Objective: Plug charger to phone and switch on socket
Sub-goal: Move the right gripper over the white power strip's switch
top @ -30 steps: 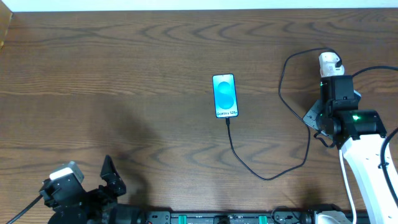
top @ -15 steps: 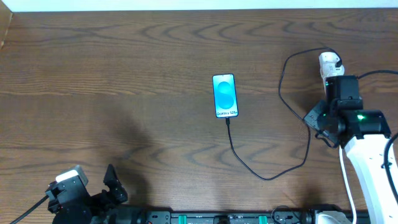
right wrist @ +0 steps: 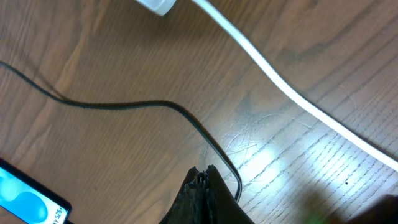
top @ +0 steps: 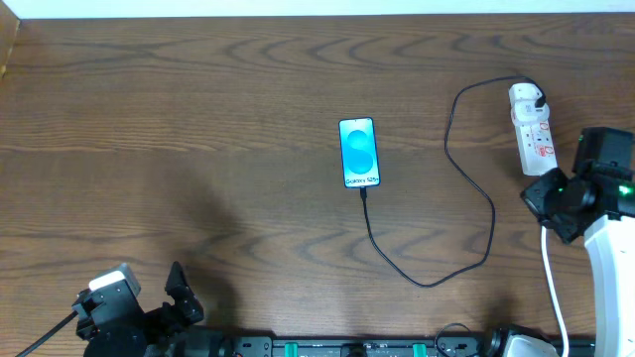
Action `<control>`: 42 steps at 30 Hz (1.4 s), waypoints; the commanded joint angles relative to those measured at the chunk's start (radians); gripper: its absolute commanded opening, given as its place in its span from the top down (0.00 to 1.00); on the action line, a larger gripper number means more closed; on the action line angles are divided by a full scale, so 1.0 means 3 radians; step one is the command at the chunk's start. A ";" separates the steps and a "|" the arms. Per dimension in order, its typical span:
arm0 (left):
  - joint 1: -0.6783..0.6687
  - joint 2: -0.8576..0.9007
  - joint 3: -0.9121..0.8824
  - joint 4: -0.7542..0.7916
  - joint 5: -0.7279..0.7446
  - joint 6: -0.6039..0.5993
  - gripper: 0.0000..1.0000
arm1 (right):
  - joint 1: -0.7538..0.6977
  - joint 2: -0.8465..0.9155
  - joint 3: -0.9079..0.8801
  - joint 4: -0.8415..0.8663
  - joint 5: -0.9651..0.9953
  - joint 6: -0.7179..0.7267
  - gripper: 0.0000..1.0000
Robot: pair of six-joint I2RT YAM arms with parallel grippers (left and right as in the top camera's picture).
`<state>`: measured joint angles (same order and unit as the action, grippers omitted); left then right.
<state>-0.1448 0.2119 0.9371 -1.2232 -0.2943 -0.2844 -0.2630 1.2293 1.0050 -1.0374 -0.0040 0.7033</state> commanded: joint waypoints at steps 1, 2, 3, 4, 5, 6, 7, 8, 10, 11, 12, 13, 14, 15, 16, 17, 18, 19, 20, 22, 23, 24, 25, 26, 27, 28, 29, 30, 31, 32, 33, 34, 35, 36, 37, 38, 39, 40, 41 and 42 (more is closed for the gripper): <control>0.0020 -0.0009 0.0032 0.0001 -0.0022 -0.0008 0.02 | -0.0136 -0.0001 0.0011 -0.0022 -0.0116 -0.0107 0.99; 0.0020 -0.0009 0.0032 0.0001 -0.0022 -0.0008 0.02 | -0.0167 -0.0001 0.0018 -0.0041 -0.0113 -0.0107 0.99; 0.0020 -0.0009 0.0032 0.0001 -0.0022 -0.0008 0.02 | -0.0189 -0.0001 0.0029 -0.0064 -0.0111 -0.0109 0.99; 0.0022 -0.0009 0.0032 0.0003 -0.0022 -0.0008 0.02 | -0.0209 -0.0001 0.0037 -0.0074 -0.0111 -0.0131 0.99; 0.0020 -0.0009 0.0032 0.0001 -0.0022 -0.0008 0.02 | -0.0228 -0.0001 0.0047 -0.0080 -0.0112 -0.0158 0.99; 0.0022 -0.0009 0.0032 0.0001 -0.0022 -0.0008 0.02 | -0.0243 -0.0001 0.0057 -0.0088 -0.0111 -0.0169 0.99; 0.0022 -0.0009 0.0032 0.0001 -0.0022 -0.0008 0.02 | -0.0256 -0.0001 0.0062 -0.0086 -0.0111 -0.0169 0.99; 0.0022 -0.0009 0.0032 0.0003 -0.0022 -0.0008 0.02 | -0.0268 -0.0001 0.0072 -0.0086 -0.0111 -0.0168 0.99; 0.0022 -0.0009 0.0032 0.0001 -0.0022 -0.0008 0.02 | -0.0291 -0.0001 0.0090 -0.0086 -0.0111 -0.0167 0.99; 0.0022 -0.0009 0.0032 0.0001 -0.0022 -0.0008 0.02 | -0.0305 -0.0001 0.0103 -0.0089 -0.0111 -0.0167 0.99; 0.0022 -0.0010 0.0032 0.0001 -0.0022 -0.0008 0.02 | -0.0320 -0.0001 0.0117 -0.0099 -0.0111 -0.0168 0.99; 0.0022 -0.0013 0.0032 0.0001 -0.0022 -0.0008 0.02 | -0.0333 -0.0001 0.0135 -0.0117 -0.0111 -0.0169 0.99; 0.0022 -0.0019 0.0032 0.0001 -0.0022 -0.0008 0.02 | -0.0348 0.0003 0.0163 -0.0154 -0.0108 -0.0173 0.99; 0.0022 -0.0022 0.0032 0.0001 -0.0022 -0.0008 0.02 | -0.0362 0.0005 0.0191 -0.0183 -0.0108 -0.0198 0.99; 0.0022 -0.0024 0.0032 0.0001 -0.0022 -0.0008 0.02 | -0.0379 0.0013 0.0230 -0.0214 -0.0107 -0.0234 0.99; 0.0022 -0.0024 0.0032 0.0001 -0.0022 -0.0008 0.02 | -0.0395 0.0025 0.0275 -0.0244 -0.0107 -0.0258 0.99; 0.0022 -0.0024 0.0032 0.0001 -0.0022 -0.0008 0.02 | -0.0413 0.0045 0.0322 -0.0268 -0.0107 -0.0272 0.99; 0.0022 -0.0024 0.0032 0.0001 -0.0022 -0.0008 0.02 | -0.0429 0.0071 0.0375 -0.0289 -0.0106 -0.0284 0.99; 0.0022 -0.0024 0.0032 0.0001 -0.0022 -0.0008 0.02 | -0.0448 0.0122 0.0449 -0.0315 -0.0104 -0.0282 0.99; 0.0022 -0.0024 0.0032 0.0001 -0.0022 -0.0008 0.02 | -0.0468 0.0248 0.0579 -0.0337 -0.0104 -0.0281 0.99; 0.0022 -0.0024 0.0032 0.0001 -0.0022 -0.0008 0.02 | -0.0472 0.0327 0.0642 -0.0345 -0.0106 -0.0281 0.99; 0.0022 -0.0024 0.0032 0.0001 -0.0022 -0.0008 0.02 | -0.0472 0.0398 0.0696 -0.0356 -0.0106 -0.0284 0.99; 0.0020 -0.0024 0.0032 0.0001 -0.0022 -0.0008 0.02 | -0.0472 0.0477 0.0759 -0.0375 -0.0106 -0.0304 0.99; 0.0020 -0.0024 0.0032 0.0001 -0.0022 -0.0008 0.02 | -0.0474 0.0554 0.0823 -0.0397 -0.0103 -0.0324 0.99; 0.0020 -0.0024 0.0032 0.0001 -0.0022 -0.0008 0.02 | -0.0474 0.0652 0.0903 -0.0430 -0.0095 -0.0345 0.99; 0.0020 -0.0024 0.0032 0.0001 -0.0022 -0.0008 0.02 | -0.0476 0.0757 0.0994 -0.0470 -0.0092 -0.0381 0.99; 0.0020 -0.0024 0.0032 0.0003 -0.0022 -0.0008 0.02 | -0.0478 0.0844 0.1076 -0.0502 -0.0089 -0.0409 0.99; 0.0020 -0.0024 0.0032 0.0001 -0.0022 -0.0008 0.02 | -0.0478 0.0954 0.1180 -0.0546 -0.0074 -0.0420 0.99; 0.0020 -0.0024 0.0032 0.0001 -0.0022 -0.0008 0.02 | -0.0478 0.1035 0.1260 -0.0577 -0.0060 -0.0418 0.99; 0.0020 -0.0024 0.0032 0.0001 -0.0022 -0.0008 0.02 | -0.0478 0.1122 0.1343 -0.0604 -0.0043 -0.0418 0.99; 0.0020 -0.0024 0.0032 0.0001 -0.0022 -0.0008 0.02 | -0.0478 0.1218 0.1432 -0.0621 -0.0022 -0.0418 0.99; 0.0020 -0.0024 0.0032 0.0001 -0.0022 -0.0008 0.02 | -0.0479 0.1298 0.1503 -0.0619 -0.0008 -0.0417 0.99; 0.0020 -0.0024 0.0032 0.0001 -0.0022 -0.0008 0.02 | -0.0481 0.1390 0.1579 -0.0610 -0.0008 -0.0417 0.99; 0.0020 -0.0024 0.0032 0.0001 -0.0022 -0.0008 0.02 | -0.0481 0.1465 0.1638 -0.0608 -0.0009 -0.0417 0.99; 0.0020 -0.0024 0.0032 0.0001 -0.0022 -0.0008 0.02 | -0.0481 0.1554 0.1714 -0.0609 -0.0009 -0.0417 0.99; 0.0020 -0.0024 0.0032 0.0001 -0.0022 -0.0008 0.02 | -0.0481 0.1628 0.1776 -0.0615 -0.0010 -0.0417 0.99; 0.0020 -0.0024 0.0032 0.0001 -0.0022 -0.0008 0.02 | -0.0481 0.1713 0.1848 -0.0627 -0.0010 -0.0417 0.99; 0.0020 -0.0024 0.0032 0.0001 -0.0022 -0.0008 0.02 | -0.0481 0.1793 0.1919 -0.0643 -0.0010 -0.0418 0.99; 0.0020 -0.0024 0.0032 0.0001 -0.0022 -0.0008 0.02 | -0.0481 0.1862 0.1977 -0.0647 -0.0010 -0.0418 0.99; 0.0020 -0.0024 0.0032 0.0001 -0.0022 -0.0008 0.02 | -0.0481 0.1937 0.2042 -0.0642 -0.0010 -0.0417 0.99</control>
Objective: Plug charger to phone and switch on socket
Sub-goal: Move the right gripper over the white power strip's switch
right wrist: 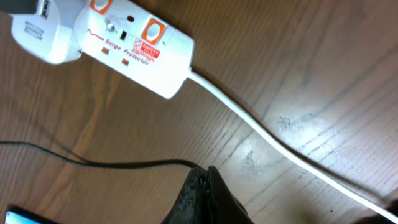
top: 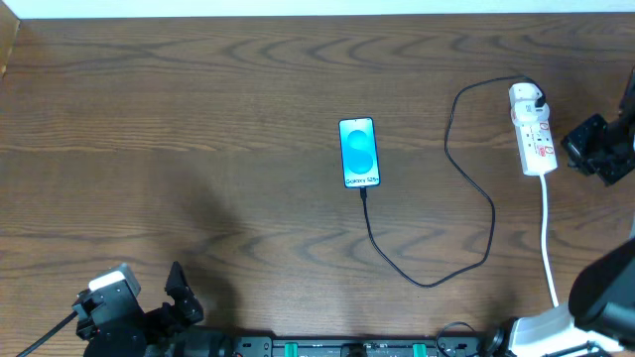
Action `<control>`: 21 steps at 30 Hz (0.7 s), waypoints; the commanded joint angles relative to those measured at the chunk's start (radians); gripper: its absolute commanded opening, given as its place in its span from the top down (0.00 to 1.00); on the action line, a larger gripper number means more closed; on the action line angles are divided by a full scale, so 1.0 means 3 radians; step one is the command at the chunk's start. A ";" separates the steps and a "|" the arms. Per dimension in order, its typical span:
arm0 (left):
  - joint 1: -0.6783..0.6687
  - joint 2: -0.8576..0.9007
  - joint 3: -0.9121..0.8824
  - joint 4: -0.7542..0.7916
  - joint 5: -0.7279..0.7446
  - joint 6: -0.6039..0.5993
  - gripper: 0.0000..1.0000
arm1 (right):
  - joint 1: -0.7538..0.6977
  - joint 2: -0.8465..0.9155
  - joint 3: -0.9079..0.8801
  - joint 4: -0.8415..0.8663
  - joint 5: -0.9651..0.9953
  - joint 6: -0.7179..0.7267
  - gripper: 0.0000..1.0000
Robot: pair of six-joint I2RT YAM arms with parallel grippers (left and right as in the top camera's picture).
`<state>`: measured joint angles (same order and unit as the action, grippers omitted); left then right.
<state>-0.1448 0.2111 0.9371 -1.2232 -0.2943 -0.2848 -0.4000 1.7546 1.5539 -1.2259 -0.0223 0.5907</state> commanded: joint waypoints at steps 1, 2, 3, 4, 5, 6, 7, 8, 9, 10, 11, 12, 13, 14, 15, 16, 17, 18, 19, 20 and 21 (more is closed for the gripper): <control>0.0020 -0.0022 0.0032 0.0001 -0.0022 -0.0006 0.02 | -0.0024 0.0261 0.0275 0.0004 0.0051 -0.0042 0.99; 0.0020 -0.0022 0.0032 0.0001 -0.0022 -0.0006 0.02 | -0.0024 0.0317 0.0320 0.0022 0.0051 -0.0042 0.99; 0.0020 -0.0022 0.0032 0.0001 -0.0022 -0.0006 0.02 | -0.0024 0.0385 0.0375 0.0042 0.0050 -0.0042 0.99; 0.0020 -0.0022 0.0032 0.0001 -0.0022 -0.0006 0.02 | -0.0024 0.0444 0.0420 0.0060 0.0051 -0.0042 0.99; 0.0020 -0.0022 0.0032 0.0001 -0.0022 -0.0006 0.02 | -0.0024 0.0500 0.0458 0.0085 0.0051 -0.0041 0.99; 0.0020 -0.0022 0.0032 0.0001 -0.0022 -0.0006 0.02 | -0.0023 0.0552 0.0486 0.0121 0.0050 -0.0039 0.99; 0.0020 -0.0022 0.0032 0.0001 -0.0022 -0.0006 0.02 | -0.0023 0.0612 0.0510 0.0165 0.0047 -0.0037 0.99; 0.0020 -0.0022 0.0032 0.0003 -0.0022 -0.0006 0.02 | -0.0023 0.0664 0.0525 0.0205 0.0038 -0.0027 0.99; 0.0020 -0.0022 0.0032 0.0001 -0.0022 -0.0006 0.02 | -0.0023 0.0711 0.0537 0.0234 0.0027 -0.0025 0.99; 0.0020 -0.0022 0.0032 0.0001 -0.0022 -0.0006 0.02 | -0.0023 0.0763 0.0543 0.0275 0.0006 -0.0025 0.99; 0.0020 -0.0022 0.0032 0.0001 -0.0022 -0.0006 0.02 | -0.0023 0.0807 0.0543 0.0320 -0.0031 -0.0027 0.99; 0.0020 -0.0022 0.0032 0.0001 -0.0022 -0.0006 0.02 | -0.0023 0.0844 0.0543 0.0371 -0.0078 -0.0027 0.99; 0.0020 -0.0022 0.0032 0.0001 -0.0022 -0.0006 0.02 | -0.0023 0.0876 0.0543 0.0422 -0.0123 -0.0027 0.99; 0.0020 -0.0022 0.0032 0.0001 -0.0022 -0.0006 0.02 | -0.0023 0.0910 0.0543 0.0467 -0.0165 -0.0025 0.99; 0.0020 -0.0022 0.0032 0.0001 -0.0022 -0.0006 0.02 | -0.0023 0.0933 0.0543 0.0516 -0.0214 -0.0024 0.99; 0.0020 -0.0022 0.0032 0.0001 -0.0022 -0.0006 0.02 | -0.0023 0.0955 0.0543 0.0549 -0.0225 -0.0006 0.99; 0.0020 -0.0022 0.0032 0.0003 -0.0022 -0.0006 0.02 | -0.0023 0.0979 0.0543 0.0591 -0.0223 0.0056 0.99; 0.0020 -0.0022 0.0032 0.0003 -0.0022 -0.0006 0.02 | -0.0023 0.1005 0.0543 0.0633 -0.0221 0.0078 0.99; 0.0020 -0.0022 0.0032 0.0001 -0.0022 -0.0006 0.02 | -0.0020 0.1022 0.0543 0.0676 -0.0223 0.0076 0.99; 0.0020 -0.0022 0.0032 0.0001 -0.0022 -0.0006 0.02 | -0.0019 0.1045 0.0543 0.0725 -0.0223 0.0085 0.99; 0.0020 -0.0022 0.0032 0.0001 -0.0022 -0.0006 0.02 | -0.0014 0.1066 0.0543 0.0758 -0.0223 0.0086 0.99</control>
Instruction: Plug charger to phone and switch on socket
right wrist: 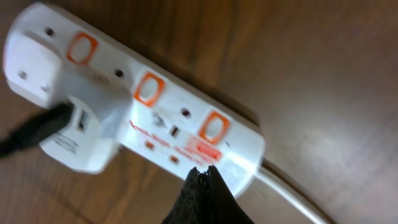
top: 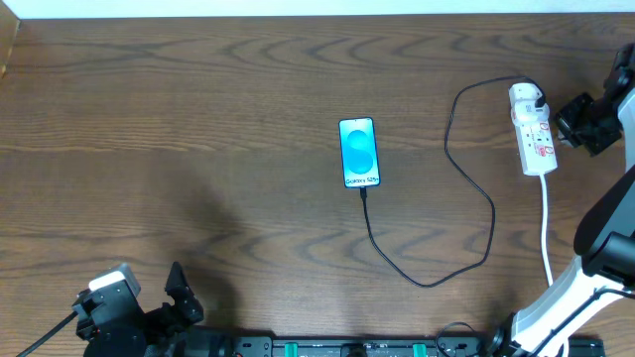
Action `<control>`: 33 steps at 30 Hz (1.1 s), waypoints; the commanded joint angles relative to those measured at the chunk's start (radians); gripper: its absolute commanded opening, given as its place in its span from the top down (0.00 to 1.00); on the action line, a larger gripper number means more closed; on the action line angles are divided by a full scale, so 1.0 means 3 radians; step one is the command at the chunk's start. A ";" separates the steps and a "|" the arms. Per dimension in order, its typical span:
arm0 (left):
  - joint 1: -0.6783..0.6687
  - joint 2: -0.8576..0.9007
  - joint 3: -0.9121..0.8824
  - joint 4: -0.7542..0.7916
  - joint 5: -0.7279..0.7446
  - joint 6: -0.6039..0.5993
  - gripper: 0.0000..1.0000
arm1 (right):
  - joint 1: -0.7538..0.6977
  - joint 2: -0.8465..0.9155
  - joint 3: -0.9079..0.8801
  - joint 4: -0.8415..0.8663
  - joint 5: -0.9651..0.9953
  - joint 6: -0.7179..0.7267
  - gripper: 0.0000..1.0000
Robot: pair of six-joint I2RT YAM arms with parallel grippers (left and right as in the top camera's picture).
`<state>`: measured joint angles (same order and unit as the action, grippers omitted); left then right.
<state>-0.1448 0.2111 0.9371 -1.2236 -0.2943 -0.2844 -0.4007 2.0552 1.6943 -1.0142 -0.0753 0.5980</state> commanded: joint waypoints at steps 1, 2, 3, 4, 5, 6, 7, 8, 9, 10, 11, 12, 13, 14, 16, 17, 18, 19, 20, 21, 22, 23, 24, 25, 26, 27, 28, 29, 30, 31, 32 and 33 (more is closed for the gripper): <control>0.0020 -0.0022 0.0032 0.0003 -0.0022 -0.0008 0.02 | -0.0011 0.0078 0.0075 0.0076 -0.0047 0.0062 0.99; 0.0020 -0.0022 0.0032 0.0003 -0.0022 -0.0008 0.02 | -0.0011 0.0093 0.0075 0.0098 -0.0046 0.0079 0.99; 0.0020 -0.0022 0.0032 0.0003 -0.0022 -0.0008 0.02 | -0.0011 0.0113 0.0075 0.0117 -0.0046 0.0088 0.99; 0.0020 -0.0022 0.0032 0.0004 -0.0022 -0.0008 0.02 | -0.0011 0.0123 0.0075 0.0128 -0.0051 0.0088 0.99; 0.0020 -0.0022 0.0032 0.0003 -0.0022 -0.0008 0.02 | -0.0011 0.0141 0.0075 0.0134 -0.0047 0.0086 0.99; 0.0020 -0.0022 0.0032 0.0004 -0.0022 -0.0008 0.02 | -0.0010 0.0156 0.0075 0.0145 -0.0047 0.0086 0.99; 0.0020 -0.0022 0.0032 0.0003 -0.0022 -0.0008 0.02 | -0.0011 0.0172 0.0075 0.0160 -0.0048 0.0088 0.99; 0.0020 -0.0022 0.0032 0.0004 -0.0022 -0.0008 0.03 | -0.0011 0.0186 0.0075 0.0181 -0.0050 0.0088 0.99; 0.0020 -0.0022 0.0032 0.0004 -0.0022 -0.0008 0.02 | -0.0011 0.0200 0.0075 0.0201 -0.0052 0.0089 0.99; 0.0020 -0.0022 0.0032 0.0003 -0.0022 -0.0008 0.02 | -0.0011 0.0224 0.0075 0.0231 -0.0066 0.0089 0.99; 0.0020 -0.0022 0.0032 0.0003 -0.0022 -0.0008 0.02 | -0.0011 0.0242 0.0075 0.0258 -0.0107 0.0088 0.99; 0.0020 -0.0022 0.0032 0.0003 -0.0022 -0.0008 0.02 | -0.0011 0.0259 0.0075 0.0280 -0.0134 0.0089 0.99; 0.0020 -0.0022 0.0032 0.0003 -0.0022 -0.0008 0.02 | -0.0010 0.0280 0.0075 0.0304 -0.0161 0.0095 0.99; 0.0020 -0.0022 0.0032 0.0003 -0.0022 -0.0008 0.02 | -0.0008 0.0291 0.0075 0.0319 -0.0193 0.0104 0.99; 0.0020 -0.0022 0.0032 0.0003 -0.0022 -0.0008 0.02 | 0.0003 0.0326 0.0075 0.0365 -0.0251 0.0123 0.99; 0.0020 -0.0022 0.0032 0.0003 -0.0022 -0.0008 0.02 | 0.0006 0.0334 0.0075 0.0388 -0.0266 0.0125 0.99; 0.0020 -0.0022 0.0032 0.0003 -0.0022 -0.0008 0.02 | 0.0011 0.0346 0.0075 0.0415 -0.0290 0.0126 0.99; 0.0020 -0.0022 0.0032 0.0003 -0.0022 -0.0008 0.02 | 0.0023 0.0357 0.0075 0.0454 -0.0296 0.0174 0.99; 0.0020 -0.0022 0.0032 0.0003 -0.0022 -0.0008 0.02 | 0.0028 0.0359 0.0075 0.0468 -0.0295 0.0201 0.99; 0.0020 -0.0022 0.0032 0.0003 -0.0022 -0.0008 0.02 | 0.0036 0.0359 0.0075 0.0498 -0.0296 0.0205 0.99; 0.0020 -0.0022 0.0032 0.0003 -0.0022 -0.0008 0.02 | 0.0045 0.0359 0.0075 0.0529 -0.0294 0.0226 0.99; 0.0020 -0.0022 0.0032 0.0003 -0.0022 -0.0008 0.02 | 0.0052 0.0359 0.0074 0.0559 -0.0296 0.0230 0.99; 0.0020 -0.0022 0.0032 0.0003 -0.0022 -0.0008 0.02 | 0.0060 0.0359 0.0075 0.0587 -0.0295 0.0253 0.99; 0.0020 -0.0022 0.0032 0.0003 -0.0022 -0.0008 0.02 | 0.0066 0.0359 0.0075 0.0605 -0.0295 0.0263 0.99; 0.0020 -0.0022 0.0032 0.0003 -0.0022 -0.0008 0.02 | 0.0074 0.0359 0.0075 0.0615 -0.0295 0.0275 0.99; 0.0020 -0.0022 0.0032 0.0003 -0.0022 -0.0008 0.02 | 0.0078 0.0359 0.0075 0.0617 -0.0295 0.0287 0.99; 0.0020 -0.0022 0.0032 0.0003 -0.0022 -0.0008 0.02 | 0.0084 0.0359 0.0075 0.0617 -0.0296 0.0291 0.99; 0.0020 -0.0022 0.0032 0.0003 -0.0022 -0.0008 0.02 | 0.0089 0.0359 0.0074 0.0615 -0.0296 0.0299 0.99; 0.0020 -0.0022 0.0032 0.0003 -0.0022 -0.0008 0.02 | 0.0099 0.0359 0.0074 0.0619 -0.0294 0.0299 0.99; 0.0020 -0.0022 0.0032 0.0004 -0.0022 -0.0008 0.02 | 0.0107 0.0360 0.0074 0.0627 -0.0295 0.0299 0.99; 0.0020 -0.0022 0.0032 0.0003 -0.0022 -0.0008 0.02 | 0.0116 0.0365 0.0074 0.0636 -0.0295 0.0299 0.99; 0.0020 -0.0022 0.0032 0.0003 -0.0022 -0.0008 0.02 | 0.0132 0.0373 0.0074 0.0654 -0.0291 0.0299 0.99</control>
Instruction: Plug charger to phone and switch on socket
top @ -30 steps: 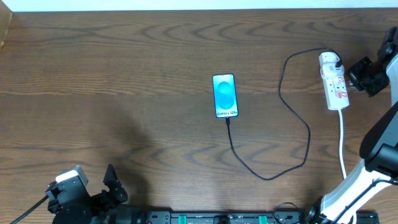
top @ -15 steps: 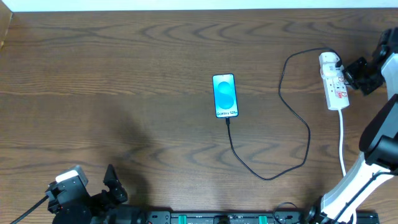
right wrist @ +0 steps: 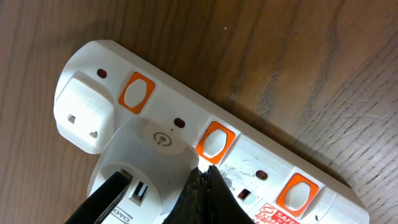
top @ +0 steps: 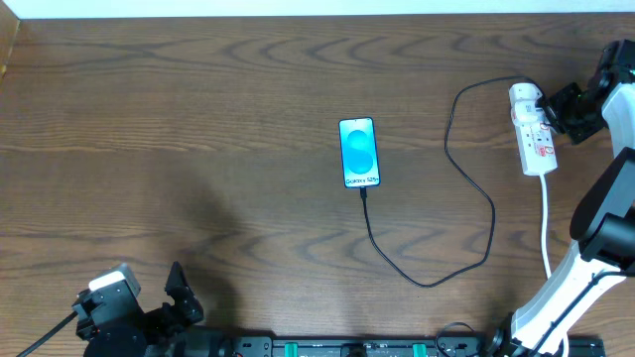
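Note:
The phone point(top: 359, 152) lies face up mid-table with its screen lit, and the black charger cable point(top: 427, 282) runs from its lower end in a loop to the white power strip point(top: 533, 129) at the far right. In the right wrist view the strip point(right wrist: 261, 155) has orange rocker switches point(right wrist: 213, 140), and a white charger adapter point(right wrist: 149, 165) sits in it with a black USB plug point(right wrist: 102, 196) inserted. My right gripper point(right wrist: 204, 170) is shut, its tips on the strip just below the middle switch. In the overhead view, the right gripper point(top: 552, 107) is at the strip's right side. The left gripper point(top: 179, 288) rests at the near left.
The strip's white cord point(top: 546, 228) runs toward the table's near edge at the right. The right arm point(top: 605, 218) stands along the right edge. A light wall borders the far edge of the wooden table point(top: 198, 119).
My right gripper has moved a little left and closer to the strip. Its shut tips were near the cord-end switch and now sit by the middle switch, beside the adapter.
First my right gripper hung shut near the strip's cord end, over the black cable. Then it was to the right of the strip, then close over its switches, and now its tips are on the strip. Phone, cable and left arm stayed put.

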Action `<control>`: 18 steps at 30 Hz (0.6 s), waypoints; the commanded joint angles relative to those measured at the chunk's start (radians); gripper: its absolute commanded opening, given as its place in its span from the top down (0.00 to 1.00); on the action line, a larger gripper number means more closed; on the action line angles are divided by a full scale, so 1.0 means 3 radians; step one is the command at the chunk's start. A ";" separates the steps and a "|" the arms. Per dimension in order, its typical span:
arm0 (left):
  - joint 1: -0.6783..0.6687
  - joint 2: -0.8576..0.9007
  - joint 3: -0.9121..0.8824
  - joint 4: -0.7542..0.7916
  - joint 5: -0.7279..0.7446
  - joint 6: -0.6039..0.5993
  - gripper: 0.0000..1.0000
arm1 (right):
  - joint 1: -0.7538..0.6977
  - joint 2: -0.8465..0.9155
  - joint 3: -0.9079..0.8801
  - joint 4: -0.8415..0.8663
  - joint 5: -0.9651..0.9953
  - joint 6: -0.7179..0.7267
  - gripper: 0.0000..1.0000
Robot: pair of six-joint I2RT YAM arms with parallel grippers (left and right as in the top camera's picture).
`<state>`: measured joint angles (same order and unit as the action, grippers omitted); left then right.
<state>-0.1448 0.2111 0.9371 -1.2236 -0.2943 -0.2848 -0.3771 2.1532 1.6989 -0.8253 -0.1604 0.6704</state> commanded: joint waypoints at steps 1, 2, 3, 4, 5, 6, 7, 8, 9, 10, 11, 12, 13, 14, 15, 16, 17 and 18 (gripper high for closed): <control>0.0020 -0.0022 0.0032 0.0003 -0.0022 -0.0006 0.02 | 0.0061 0.0057 0.0058 0.0036 0.0000 0.0057 0.99; 0.0020 -0.0022 0.0032 0.0003 -0.0022 -0.0006 0.02 | 0.0064 0.0067 0.0058 0.0046 0.0000 0.0057 0.99; 0.0020 -0.0022 0.0032 0.0004 -0.0022 -0.0006 0.02 | 0.0065 0.0083 0.0058 0.0055 0.0000 0.0062 0.99; 0.0020 -0.0022 0.0032 0.0003 -0.0022 -0.0006 0.02 | 0.0066 0.0099 0.0058 0.0067 0.0000 0.0079 0.99; 0.0020 -0.0022 0.0032 0.0003 -0.0022 -0.0006 0.02 | 0.0066 0.0116 0.0058 0.0079 0.0000 0.0084 0.99; 0.0020 -0.0022 0.0032 0.0003 -0.0022 -0.0006 0.02 | 0.0066 0.0130 0.0058 0.0094 -0.0001 0.0097 0.99; 0.0020 -0.0022 0.0032 0.0004 -0.0022 -0.0006 0.02 | 0.0066 0.0139 0.0058 0.0099 0.0000 0.0108 0.99; 0.0020 -0.0022 0.0032 0.0004 -0.0022 -0.0006 0.03 | 0.0066 0.0142 0.0058 0.0114 0.0000 0.0108 0.99; 0.0020 -0.0022 0.0032 0.0004 -0.0022 -0.0006 0.02 | 0.0066 0.0142 0.0058 0.0128 -0.0001 0.0108 0.99; 0.0020 -0.0022 0.0032 0.0003 -0.0022 -0.0006 0.02 | 0.0067 0.0142 0.0058 0.0140 -0.0001 0.0108 0.99; 0.0020 -0.0022 0.0032 0.0003 -0.0022 -0.0006 0.02 | 0.0066 0.0142 0.0058 0.0155 -0.0018 0.0108 0.99; 0.0020 -0.0022 0.0032 0.0003 -0.0022 -0.0006 0.02 | 0.0066 0.0142 0.0058 0.0159 -0.0024 0.0107 0.99; 0.0020 -0.0022 0.0032 0.0003 -0.0022 -0.0006 0.02 | 0.0067 0.0142 0.0058 0.0158 -0.0024 0.0107 0.99; 0.0020 -0.0022 0.0032 0.0004 -0.0022 -0.0006 0.02 | 0.0067 0.0142 0.0058 0.0156 -0.0023 0.0106 0.99; 0.0020 -0.0022 0.0032 0.0003 -0.0022 -0.0006 0.02 | 0.0067 0.0146 0.0058 0.0156 -0.0023 0.0107 0.99; 0.0020 -0.0022 0.0032 0.0004 -0.0022 -0.0006 0.02 | 0.0067 0.0149 0.0058 0.0159 -0.0023 0.0107 0.99; 0.0020 -0.0022 0.0032 0.0004 -0.0022 -0.0006 0.02 | 0.0067 0.0150 0.0058 0.0159 -0.0023 0.0108 0.99; 0.0020 -0.0022 0.0032 0.0003 -0.0022 -0.0006 0.02 | 0.0072 0.0159 0.0058 0.0163 -0.0023 0.0108 0.99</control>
<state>-0.1448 0.2111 0.9371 -1.2236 -0.2943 -0.2852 -0.3748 2.1860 1.6989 -0.7879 -0.1356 0.6891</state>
